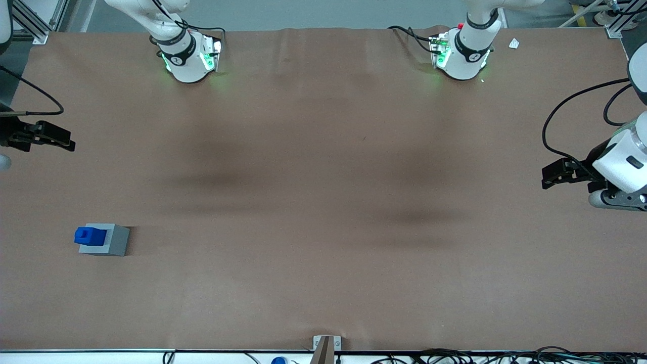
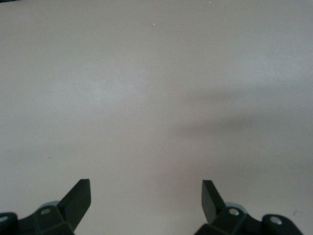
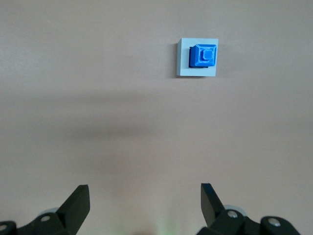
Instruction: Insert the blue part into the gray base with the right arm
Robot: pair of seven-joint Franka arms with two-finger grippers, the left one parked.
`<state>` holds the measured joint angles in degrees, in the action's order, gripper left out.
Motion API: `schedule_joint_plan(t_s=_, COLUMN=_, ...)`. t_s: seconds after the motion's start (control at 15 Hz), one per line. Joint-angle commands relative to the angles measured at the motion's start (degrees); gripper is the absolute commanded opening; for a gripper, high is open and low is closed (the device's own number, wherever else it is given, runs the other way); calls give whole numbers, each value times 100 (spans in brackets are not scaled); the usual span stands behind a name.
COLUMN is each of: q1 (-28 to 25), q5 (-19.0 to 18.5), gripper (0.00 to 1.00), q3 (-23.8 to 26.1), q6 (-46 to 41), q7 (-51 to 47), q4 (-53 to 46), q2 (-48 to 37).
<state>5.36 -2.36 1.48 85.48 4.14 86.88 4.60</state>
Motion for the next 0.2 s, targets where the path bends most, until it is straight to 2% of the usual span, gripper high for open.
schedule_joint_plan(t_s=0.0, q1=17, q5=-98, gripper=100, q3=-25, q6=162, q7=-80, q4=382, q2=-311)
schedule_joint_plan(t_s=0.13, q1=9, q5=-150, gripper=100, q3=-25, q6=162, q7=-80, q4=364, q2=-293)
